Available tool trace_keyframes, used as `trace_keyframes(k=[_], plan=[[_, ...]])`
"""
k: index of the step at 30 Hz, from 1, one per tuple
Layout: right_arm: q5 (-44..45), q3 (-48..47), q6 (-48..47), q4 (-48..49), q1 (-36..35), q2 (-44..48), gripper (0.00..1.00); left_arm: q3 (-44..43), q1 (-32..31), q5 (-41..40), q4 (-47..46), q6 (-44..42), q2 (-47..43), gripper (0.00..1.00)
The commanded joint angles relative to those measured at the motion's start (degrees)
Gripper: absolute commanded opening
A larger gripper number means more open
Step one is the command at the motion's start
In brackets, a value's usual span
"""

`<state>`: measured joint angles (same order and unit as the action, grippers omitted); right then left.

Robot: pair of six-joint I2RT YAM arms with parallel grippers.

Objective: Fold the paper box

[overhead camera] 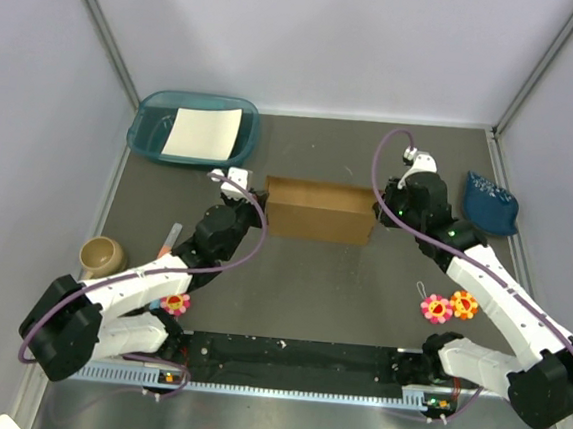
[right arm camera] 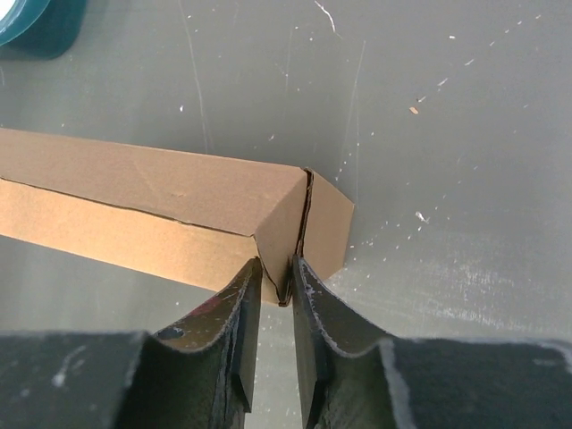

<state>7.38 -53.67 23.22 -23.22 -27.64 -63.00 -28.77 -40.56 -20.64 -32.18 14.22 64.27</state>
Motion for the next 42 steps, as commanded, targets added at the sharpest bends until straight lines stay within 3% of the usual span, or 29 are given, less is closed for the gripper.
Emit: trace_keyframes(k=[1, 21, 35, 42], plan=[[1.4, -0.5, 0.4, -5.9, -0.7, 0.2, 0.24, -0.7, -1.4, 2.0, 9.0, 0.0, 1.2, 0.00], [8.4, -4.7, -1.2, -5.1, -0.7, 2.2, 0.24, -5.4, -1.4, 1.2, 15.1, 0.3, 4.1, 0.00], [8.0, -6.8, -2.2, -0.9, -0.7, 0.9, 0.24, -6.7, -1.4, 1.2, 16.3, -0.2, 4.8, 0.00], [7.8, -5.0, -2.4, 0.2, -0.7, 0.4, 0.10, -7.2, -1.4, 1.5, 16.8, 0.0, 4.9, 0.00]])
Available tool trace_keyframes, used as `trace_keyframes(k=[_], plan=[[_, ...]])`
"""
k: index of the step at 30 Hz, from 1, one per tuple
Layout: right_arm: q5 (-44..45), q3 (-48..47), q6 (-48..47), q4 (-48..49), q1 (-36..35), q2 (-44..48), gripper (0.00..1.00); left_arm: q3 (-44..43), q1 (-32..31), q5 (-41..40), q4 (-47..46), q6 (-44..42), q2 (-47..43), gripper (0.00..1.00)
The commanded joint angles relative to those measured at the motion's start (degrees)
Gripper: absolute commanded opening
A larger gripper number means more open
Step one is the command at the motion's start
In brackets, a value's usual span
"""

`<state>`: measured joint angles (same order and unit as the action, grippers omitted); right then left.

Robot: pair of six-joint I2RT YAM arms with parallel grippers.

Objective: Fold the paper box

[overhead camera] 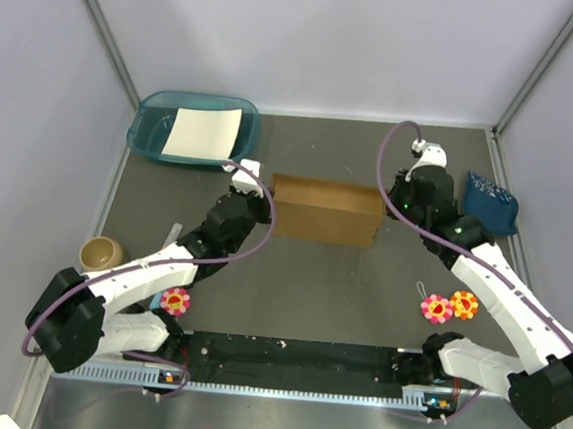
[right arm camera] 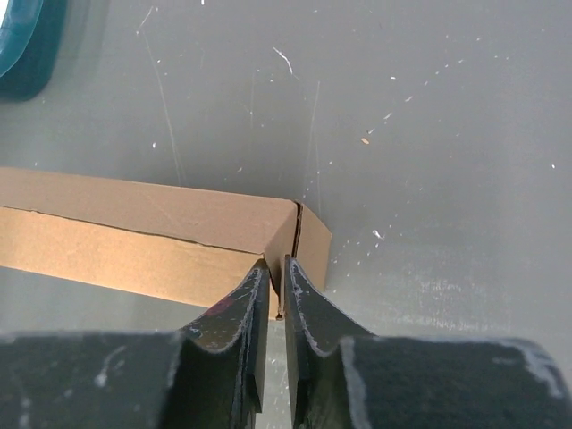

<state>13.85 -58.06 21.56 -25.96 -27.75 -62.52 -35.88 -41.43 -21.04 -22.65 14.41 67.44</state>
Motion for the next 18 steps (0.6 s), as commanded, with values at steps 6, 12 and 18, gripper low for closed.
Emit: trace_keyframes(k=[6, 12, 18], plan=[[0.9, 2.0, -0.3, 3.5, -0.6, 0.7, 0.01, -0.3, -0.5, 2.1, 7.4, 0.2, 1.9, 0.00], [0.0, 5.4, 0.4, 3.6, -0.6, 1.3, 0.00, -0.6, -0.5, 2.2, 7.4, 0.4, 1.8, 0.00], [0.6, 9.4, 1.6, 4.0, -0.6, 1.9, 0.00, -0.4, -0.5, 2.3, 7.4, 0.7, 1.9, 0.00]])
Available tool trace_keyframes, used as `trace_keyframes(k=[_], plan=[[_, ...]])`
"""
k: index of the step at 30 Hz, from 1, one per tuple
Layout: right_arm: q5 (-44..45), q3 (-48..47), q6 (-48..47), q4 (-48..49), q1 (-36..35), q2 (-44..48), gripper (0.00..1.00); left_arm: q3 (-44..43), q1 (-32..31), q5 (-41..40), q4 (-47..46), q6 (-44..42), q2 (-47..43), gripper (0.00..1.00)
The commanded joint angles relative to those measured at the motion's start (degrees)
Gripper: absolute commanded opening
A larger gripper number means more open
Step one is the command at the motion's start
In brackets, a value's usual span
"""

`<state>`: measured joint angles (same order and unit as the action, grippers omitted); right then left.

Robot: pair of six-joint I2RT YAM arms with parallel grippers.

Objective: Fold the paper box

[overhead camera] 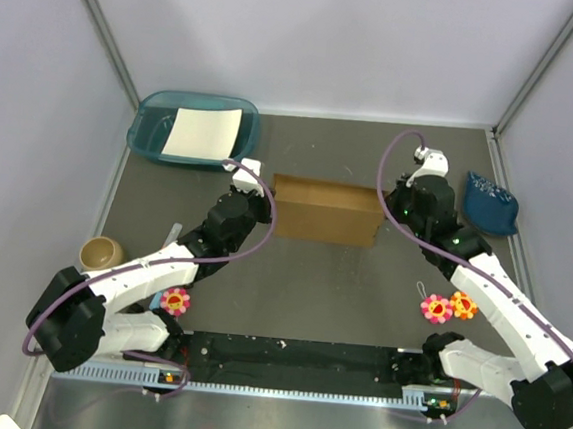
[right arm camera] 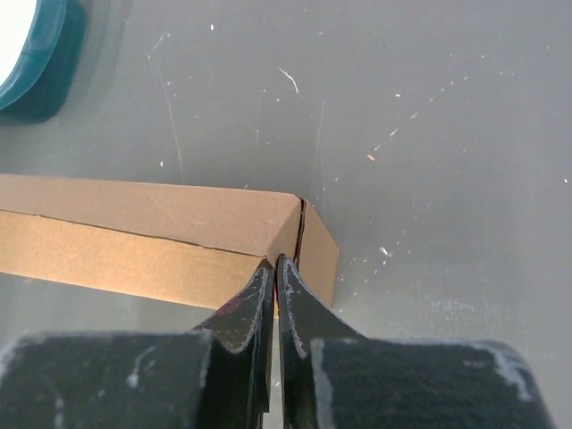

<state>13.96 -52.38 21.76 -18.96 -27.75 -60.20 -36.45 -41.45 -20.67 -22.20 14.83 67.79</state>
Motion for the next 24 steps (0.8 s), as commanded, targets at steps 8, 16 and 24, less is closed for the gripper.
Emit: trace_keyframes(k=[8, 16, 24], plan=[[0.4, 6.5, 2.1, -2.9, -0.6, -0.5, 0.00, 0.6, -0.5, 2.0, 6.9, 1.0, 1.7, 0.00], [1.2, 6.0, 2.1, -3.2, -0.6, -0.4, 0.00, 0.2, -0.5, -0.5, 8.7, 1.7, -1.2, 0.21], [1.0, 4.0, 2.5, -4.5, -0.6, -1.1, 0.00, 1.5, -0.4, 0.3, 8.0, 1.7, -9.1, 0.43]])
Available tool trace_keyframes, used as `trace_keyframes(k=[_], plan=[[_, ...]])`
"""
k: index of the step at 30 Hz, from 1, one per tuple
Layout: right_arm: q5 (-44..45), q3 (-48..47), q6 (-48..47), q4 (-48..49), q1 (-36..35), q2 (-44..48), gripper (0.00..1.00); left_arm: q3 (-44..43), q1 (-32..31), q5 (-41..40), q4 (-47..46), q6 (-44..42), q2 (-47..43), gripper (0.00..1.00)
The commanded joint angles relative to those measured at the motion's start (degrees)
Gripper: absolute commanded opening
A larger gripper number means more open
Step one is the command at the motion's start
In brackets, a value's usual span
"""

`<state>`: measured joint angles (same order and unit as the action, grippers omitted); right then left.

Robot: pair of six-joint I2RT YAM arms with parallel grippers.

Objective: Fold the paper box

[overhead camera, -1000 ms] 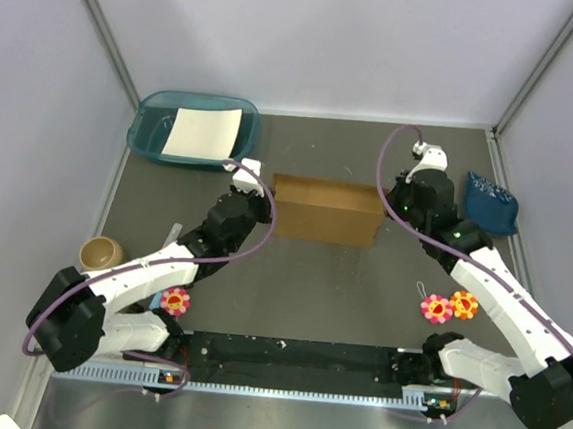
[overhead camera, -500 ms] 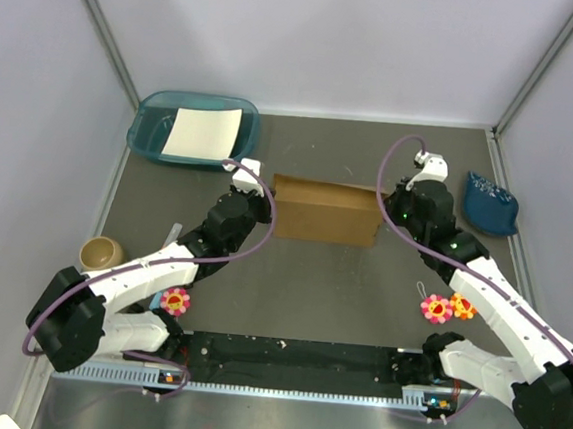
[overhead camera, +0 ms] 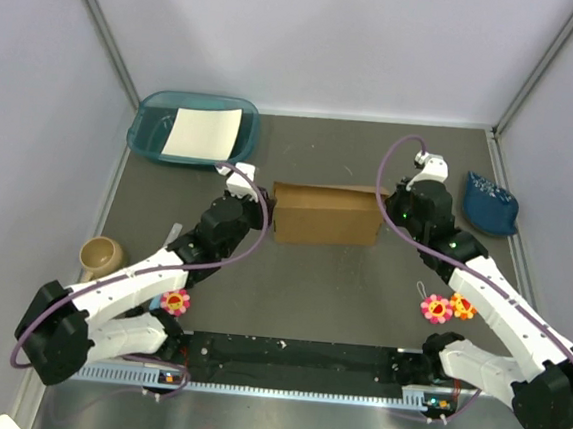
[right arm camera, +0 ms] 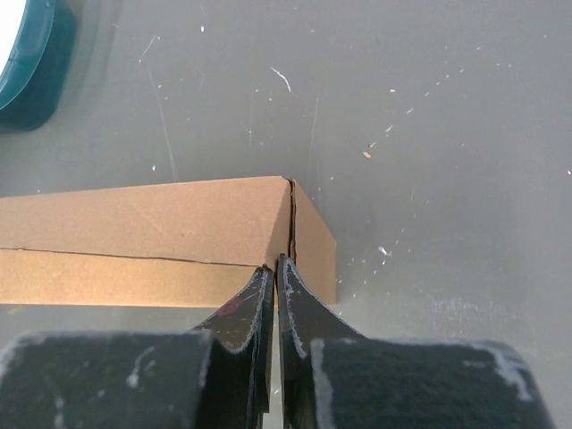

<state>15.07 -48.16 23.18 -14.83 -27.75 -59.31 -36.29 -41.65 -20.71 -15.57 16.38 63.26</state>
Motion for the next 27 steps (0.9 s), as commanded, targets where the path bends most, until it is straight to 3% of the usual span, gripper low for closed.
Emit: trace_keyframes(k=[1, 11, 27], plan=[[-0.2, -0.3, 1.3, -8.7, -0.5, -1.9, 0.00, 1.7, -0.2, 0.9, 1.1, 0.1, -5.3, 0.45], [-0.2, -1.4, 1.4, -9.5, -0.6, -2.0, 0.00, -0.2, 1.3, 5.6, -1.1, 1.3, -7.4, 0.50], [-1.2, -1.2, 1.6, -9.5, -0.6, -2.4, 0.00, -3.8, 3.2, 4.9, -2.2, 3.1, -2.0, 0.34]])
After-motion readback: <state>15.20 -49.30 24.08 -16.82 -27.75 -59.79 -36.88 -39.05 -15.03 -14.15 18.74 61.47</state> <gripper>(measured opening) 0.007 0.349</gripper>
